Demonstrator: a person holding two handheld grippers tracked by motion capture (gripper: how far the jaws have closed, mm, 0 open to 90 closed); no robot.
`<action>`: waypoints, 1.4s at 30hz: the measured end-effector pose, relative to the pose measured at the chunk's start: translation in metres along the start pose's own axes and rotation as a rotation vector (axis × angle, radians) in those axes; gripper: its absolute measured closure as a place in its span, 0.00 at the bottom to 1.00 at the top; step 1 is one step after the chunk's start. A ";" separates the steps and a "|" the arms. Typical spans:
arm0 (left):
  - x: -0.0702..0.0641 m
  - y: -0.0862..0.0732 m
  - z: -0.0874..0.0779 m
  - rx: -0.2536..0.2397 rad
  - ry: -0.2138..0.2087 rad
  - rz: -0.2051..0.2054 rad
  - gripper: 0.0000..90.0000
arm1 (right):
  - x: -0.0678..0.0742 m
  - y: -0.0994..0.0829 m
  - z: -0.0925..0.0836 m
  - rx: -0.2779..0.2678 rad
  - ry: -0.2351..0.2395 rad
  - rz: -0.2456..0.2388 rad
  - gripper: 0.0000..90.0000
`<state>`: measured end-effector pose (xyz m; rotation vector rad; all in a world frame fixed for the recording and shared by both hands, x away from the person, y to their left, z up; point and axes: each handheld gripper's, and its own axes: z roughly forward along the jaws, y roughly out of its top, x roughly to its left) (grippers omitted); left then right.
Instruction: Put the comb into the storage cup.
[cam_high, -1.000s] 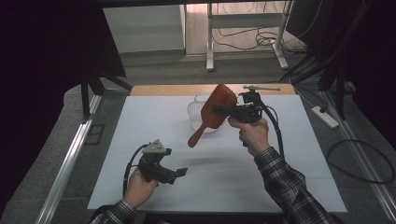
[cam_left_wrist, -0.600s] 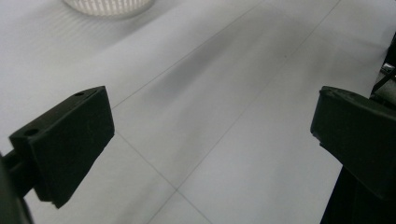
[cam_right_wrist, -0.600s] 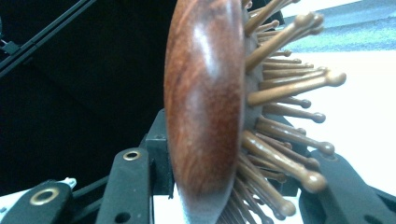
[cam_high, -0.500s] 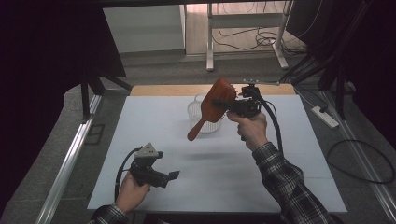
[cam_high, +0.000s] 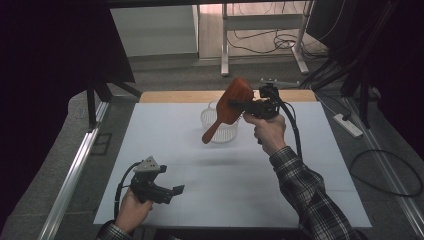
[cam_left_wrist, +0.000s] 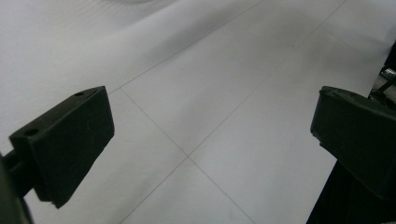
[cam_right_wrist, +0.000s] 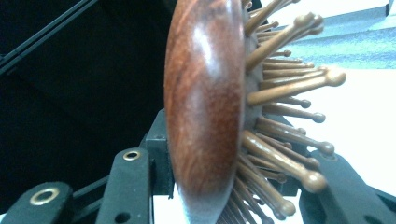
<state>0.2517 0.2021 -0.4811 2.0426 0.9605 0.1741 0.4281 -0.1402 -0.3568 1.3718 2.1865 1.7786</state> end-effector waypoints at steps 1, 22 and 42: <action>0.000 -0.001 -0.001 0.001 -0.002 -0.002 0.00 | 0.000 0.001 0.001 -0.002 -0.005 -0.004 0.59; 0.002 -0.019 -0.024 -0.024 0.043 -0.033 0.00 | -0.008 0.024 0.006 -0.038 -0.077 -0.022 0.59; 0.001 -0.028 -0.039 -0.035 0.079 -0.057 0.00 | -0.021 0.038 0.018 -0.057 -0.153 -0.021 0.59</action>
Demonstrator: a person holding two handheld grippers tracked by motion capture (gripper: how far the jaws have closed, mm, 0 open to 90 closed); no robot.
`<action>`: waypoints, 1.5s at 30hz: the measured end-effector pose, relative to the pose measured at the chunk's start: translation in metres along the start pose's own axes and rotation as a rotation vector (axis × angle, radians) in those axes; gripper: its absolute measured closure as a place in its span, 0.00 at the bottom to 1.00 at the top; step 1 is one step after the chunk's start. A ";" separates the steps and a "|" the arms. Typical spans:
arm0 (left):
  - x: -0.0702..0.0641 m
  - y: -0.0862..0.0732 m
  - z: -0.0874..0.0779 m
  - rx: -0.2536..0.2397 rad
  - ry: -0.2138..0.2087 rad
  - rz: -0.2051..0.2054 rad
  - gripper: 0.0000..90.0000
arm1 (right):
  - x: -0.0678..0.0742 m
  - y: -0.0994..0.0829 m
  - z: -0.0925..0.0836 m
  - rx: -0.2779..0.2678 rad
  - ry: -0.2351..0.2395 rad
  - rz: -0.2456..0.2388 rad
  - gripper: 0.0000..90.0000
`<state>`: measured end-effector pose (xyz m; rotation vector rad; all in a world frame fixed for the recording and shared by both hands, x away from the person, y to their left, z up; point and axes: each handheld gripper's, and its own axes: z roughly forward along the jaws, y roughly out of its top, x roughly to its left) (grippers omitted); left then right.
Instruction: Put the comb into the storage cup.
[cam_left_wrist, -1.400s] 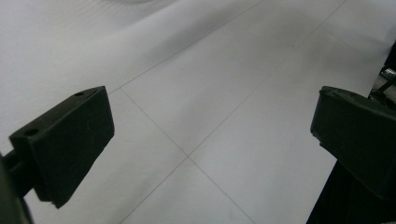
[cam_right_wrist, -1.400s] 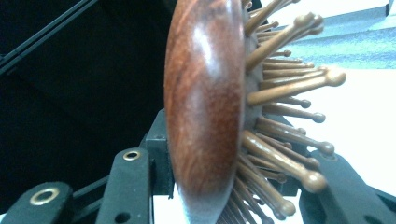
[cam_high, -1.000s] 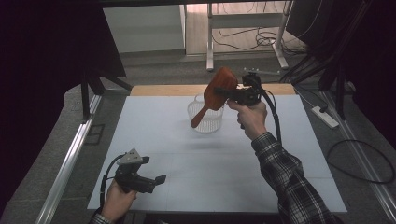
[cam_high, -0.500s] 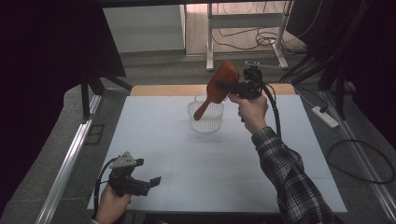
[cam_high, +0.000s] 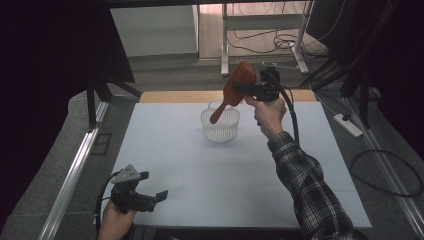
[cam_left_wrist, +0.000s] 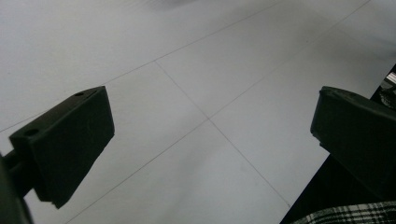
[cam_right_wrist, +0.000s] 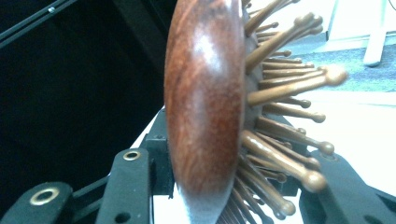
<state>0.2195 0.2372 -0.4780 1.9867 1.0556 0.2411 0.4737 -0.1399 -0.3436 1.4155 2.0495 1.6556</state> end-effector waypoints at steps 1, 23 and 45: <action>0.000 0.000 0.000 0.001 0.005 0.002 0.00 | 0.000 0.000 0.001 -0.001 -0.003 -0.002 0.59; 0.002 -0.001 -0.002 0.004 0.027 -0.007 0.00 | -0.004 -0.022 0.026 0.044 -0.063 -0.038 0.59; 0.003 -0.001 -0.001 0.008 0.018 -0.010 0.00 | -0.008 -0.050 0.048 0.081 -0.080 -0.036 0.59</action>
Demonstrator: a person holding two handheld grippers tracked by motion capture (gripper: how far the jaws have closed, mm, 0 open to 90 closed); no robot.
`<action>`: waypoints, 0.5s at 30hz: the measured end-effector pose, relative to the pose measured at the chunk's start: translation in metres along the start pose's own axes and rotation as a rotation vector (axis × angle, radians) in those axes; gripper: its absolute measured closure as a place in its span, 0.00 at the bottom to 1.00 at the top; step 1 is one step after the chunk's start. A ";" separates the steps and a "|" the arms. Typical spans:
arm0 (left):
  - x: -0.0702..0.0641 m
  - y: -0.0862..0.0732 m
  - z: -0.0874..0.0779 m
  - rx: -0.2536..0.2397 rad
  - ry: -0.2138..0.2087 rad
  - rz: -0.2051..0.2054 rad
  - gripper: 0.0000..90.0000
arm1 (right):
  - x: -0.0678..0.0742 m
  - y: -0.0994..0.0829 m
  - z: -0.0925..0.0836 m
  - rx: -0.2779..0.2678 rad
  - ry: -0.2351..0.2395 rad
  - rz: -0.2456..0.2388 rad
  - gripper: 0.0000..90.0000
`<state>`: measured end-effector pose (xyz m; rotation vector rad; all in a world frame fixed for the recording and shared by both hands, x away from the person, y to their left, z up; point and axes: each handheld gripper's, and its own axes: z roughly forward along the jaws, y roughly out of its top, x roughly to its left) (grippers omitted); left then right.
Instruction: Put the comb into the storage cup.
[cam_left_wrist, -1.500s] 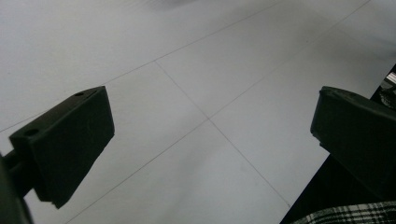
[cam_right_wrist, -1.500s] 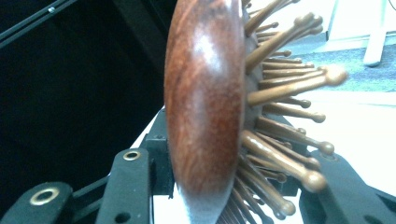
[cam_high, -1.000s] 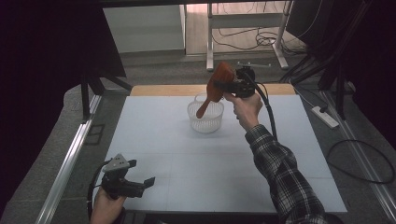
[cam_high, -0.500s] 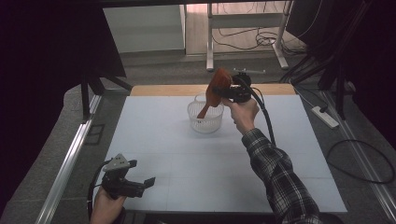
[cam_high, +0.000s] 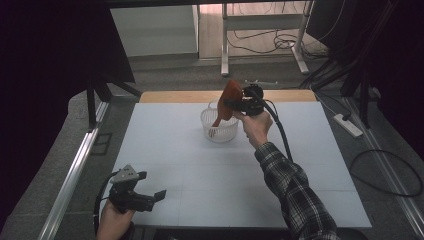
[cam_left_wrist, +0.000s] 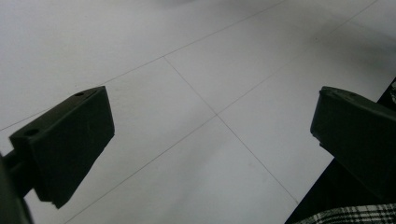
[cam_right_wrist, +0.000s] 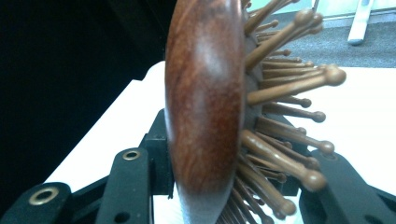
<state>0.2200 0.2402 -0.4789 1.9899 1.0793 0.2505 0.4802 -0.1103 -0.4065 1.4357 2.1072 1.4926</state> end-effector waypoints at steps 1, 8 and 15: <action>0.000 0.000 0.000 0.000 -0.001 0.000 0.00 | 0.000 -0.001 0.001 0.001 -0.002 -0.003 0.59; 0.000 0.000 0.000 0.007 0.000 0.001 0.00 | 0.000 -0.009 0.005 -0.004 -0.004 0.001 0.59; 0.000 0.000 0.000 0.008 0.001 0.002 0.00 | -0.003 -0.012 0.003 -0.009 0.000 0.010 0.58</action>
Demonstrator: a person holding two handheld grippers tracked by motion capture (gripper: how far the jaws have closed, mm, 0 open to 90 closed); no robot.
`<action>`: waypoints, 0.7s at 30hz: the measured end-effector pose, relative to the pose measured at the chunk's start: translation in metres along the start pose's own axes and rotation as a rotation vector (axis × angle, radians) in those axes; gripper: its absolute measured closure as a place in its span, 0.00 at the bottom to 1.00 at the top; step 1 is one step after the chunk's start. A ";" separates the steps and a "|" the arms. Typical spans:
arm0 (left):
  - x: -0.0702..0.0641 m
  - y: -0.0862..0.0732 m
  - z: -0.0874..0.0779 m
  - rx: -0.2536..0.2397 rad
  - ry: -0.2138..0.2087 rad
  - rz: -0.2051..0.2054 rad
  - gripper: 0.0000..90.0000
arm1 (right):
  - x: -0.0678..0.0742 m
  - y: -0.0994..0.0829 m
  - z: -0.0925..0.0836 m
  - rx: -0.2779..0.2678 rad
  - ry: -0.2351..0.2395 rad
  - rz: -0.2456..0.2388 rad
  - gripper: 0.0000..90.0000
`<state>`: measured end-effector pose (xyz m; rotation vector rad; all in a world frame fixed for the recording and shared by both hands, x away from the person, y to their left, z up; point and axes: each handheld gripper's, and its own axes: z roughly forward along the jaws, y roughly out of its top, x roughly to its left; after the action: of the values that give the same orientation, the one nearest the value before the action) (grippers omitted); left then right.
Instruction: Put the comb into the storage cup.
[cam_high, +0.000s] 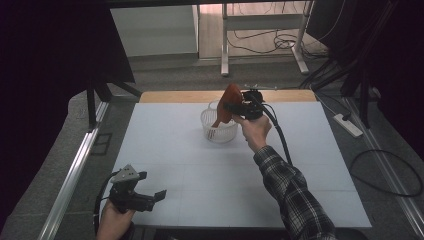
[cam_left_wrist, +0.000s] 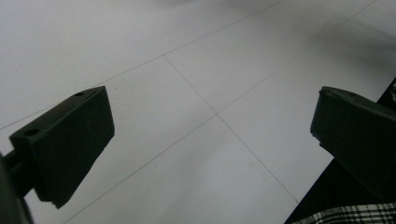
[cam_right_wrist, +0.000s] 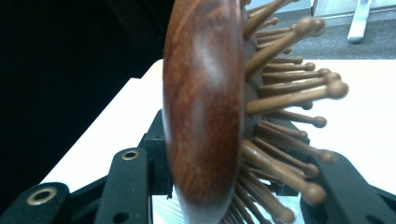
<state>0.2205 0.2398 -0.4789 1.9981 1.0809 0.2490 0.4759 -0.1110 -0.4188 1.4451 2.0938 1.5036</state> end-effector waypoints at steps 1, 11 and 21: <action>0.000 0.000 0.000 0.001 0.000 0.001 0.00 | 0.000 0.000 0.000 -0.001 0.000 0.002 0.58; 0.000 0.001 0.001 0.006 -0.002 0.001 0.00 | -0.012 -0.008 -0.002 0.001 0.008 0.053 0.54; 0.000 0.001 0.002 0.006 -0.002 0.001 0.00 | -0.021 -0.014 -0.003 0.008 -0.028 0.060 0.48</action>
<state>0.2223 0.2386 -0.4791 2.0042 1.0807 0.2440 0.4765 -0.1297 -0.4361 1.5357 2.0609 1.4885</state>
